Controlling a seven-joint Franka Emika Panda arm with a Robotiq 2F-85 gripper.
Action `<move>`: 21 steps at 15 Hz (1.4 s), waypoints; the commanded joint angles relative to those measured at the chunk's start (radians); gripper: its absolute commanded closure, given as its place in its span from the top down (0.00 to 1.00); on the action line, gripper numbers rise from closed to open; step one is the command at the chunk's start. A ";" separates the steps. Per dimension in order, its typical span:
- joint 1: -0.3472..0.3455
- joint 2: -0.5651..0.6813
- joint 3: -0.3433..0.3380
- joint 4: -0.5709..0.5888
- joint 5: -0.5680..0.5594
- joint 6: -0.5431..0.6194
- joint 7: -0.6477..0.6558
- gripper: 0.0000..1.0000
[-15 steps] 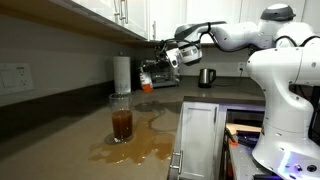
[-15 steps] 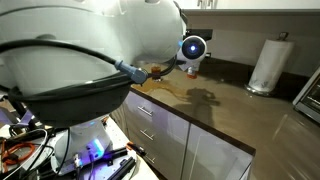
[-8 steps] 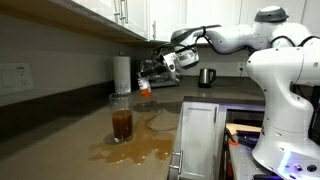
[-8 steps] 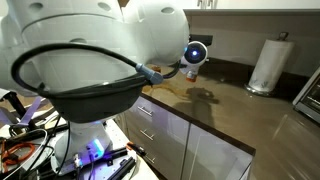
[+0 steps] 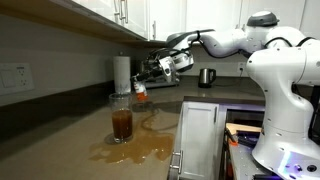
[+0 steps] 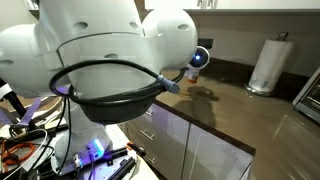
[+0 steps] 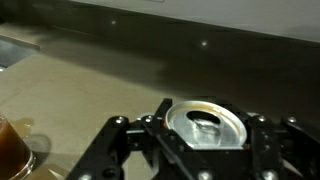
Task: Pour the contents from the can into the glass cup then put the can on the table
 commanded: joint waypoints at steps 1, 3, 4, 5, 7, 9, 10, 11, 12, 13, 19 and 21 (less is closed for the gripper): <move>0.038 -0.026 -0.016 0.034 0.039 0.016 -0.068 0.25; 0.056 -0.031 -0.031 0.047 0.041 0.017 -0.078 0.25; 0.063 -0.035 -0.038 0.052 0.043 0.017 -0.082 0.25; 0.070 -0.037 -0.045 0.058 0.043 0.017 -0.085 0.25; 0.084 -0.043 -0.058 0.068 0.044 0.016 -0.094 0.25; 0.096 -0.051 -0.070 0.078 0.044 0.015 -0.100 0.25; 0.102 -0.055 -0.076 0.083 0.044 0.015 -0.102 0.25; 0.108 -0.060 -0.081 0.088 0.043 0.016 -0.104 0.25; 0.112 -0.062 -0.087 0.092 0.043 0.015 -0.106 0.25; 0.116 -0.065 -0.091 0.095 0.043 0.015 -0.109 0.25; 0.120 -0.066 -0.113 0.104 0.044 0.011 -0.121 0.25; 0.120 -0.066 -0.119 0.105 0.044 0.010 -0.128 0.25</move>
